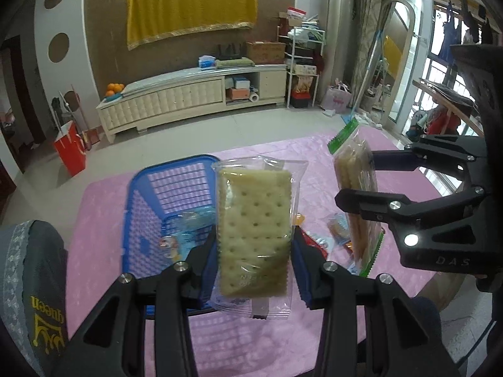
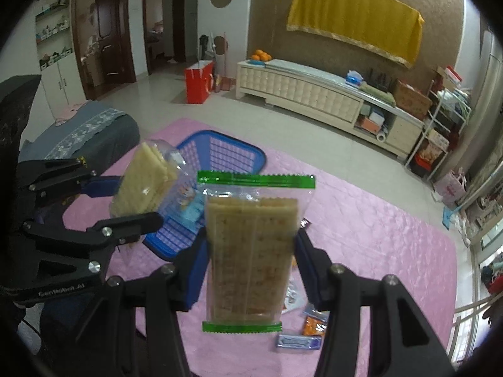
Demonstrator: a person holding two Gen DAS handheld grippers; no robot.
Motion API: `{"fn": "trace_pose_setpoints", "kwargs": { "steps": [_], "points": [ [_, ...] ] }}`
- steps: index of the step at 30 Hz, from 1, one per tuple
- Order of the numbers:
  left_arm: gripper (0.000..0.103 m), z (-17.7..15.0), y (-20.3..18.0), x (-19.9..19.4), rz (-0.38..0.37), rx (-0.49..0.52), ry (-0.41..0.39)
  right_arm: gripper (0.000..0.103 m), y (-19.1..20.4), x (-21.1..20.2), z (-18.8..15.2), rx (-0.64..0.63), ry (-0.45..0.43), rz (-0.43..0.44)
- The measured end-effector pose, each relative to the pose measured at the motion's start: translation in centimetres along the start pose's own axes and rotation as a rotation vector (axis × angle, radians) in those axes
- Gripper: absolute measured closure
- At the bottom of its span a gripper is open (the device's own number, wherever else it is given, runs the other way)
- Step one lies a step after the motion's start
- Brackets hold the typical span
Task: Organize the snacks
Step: 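Carry both cracker packs over the basket and open both grippers to drop them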
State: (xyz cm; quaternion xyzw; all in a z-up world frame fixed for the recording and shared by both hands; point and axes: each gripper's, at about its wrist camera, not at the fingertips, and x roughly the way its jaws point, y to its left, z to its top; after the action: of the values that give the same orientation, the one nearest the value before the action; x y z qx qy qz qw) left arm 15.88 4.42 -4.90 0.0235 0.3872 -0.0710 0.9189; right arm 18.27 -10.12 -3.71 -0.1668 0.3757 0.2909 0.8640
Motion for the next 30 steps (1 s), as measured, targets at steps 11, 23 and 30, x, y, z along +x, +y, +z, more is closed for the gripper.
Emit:
{"fn": "trace_pose_setpoints", "kwargs": {
  "steps": [11, 23, 30],
  "points": [
    [0.064, -0.7, 6.6, -1.8, 0.028, -0.066, 0.005, 0.046, 3.8, 2.4, 3.0, 0.007, -0.009, 0.062],
    [0.064, 0.1, 11.6, 1.9, 0.067, -0.098, 0.063, 0.046, 4.2, 8.5, 5.8, 0.073, 0.033, 0.088],
    [0.063, 1.0, 13.3, 5.5, 0.056, -0.123, 0.105, 0.046, 3.2, 11.9, 6.5, 0.135, 0.078, 0.11]
  ]
}}
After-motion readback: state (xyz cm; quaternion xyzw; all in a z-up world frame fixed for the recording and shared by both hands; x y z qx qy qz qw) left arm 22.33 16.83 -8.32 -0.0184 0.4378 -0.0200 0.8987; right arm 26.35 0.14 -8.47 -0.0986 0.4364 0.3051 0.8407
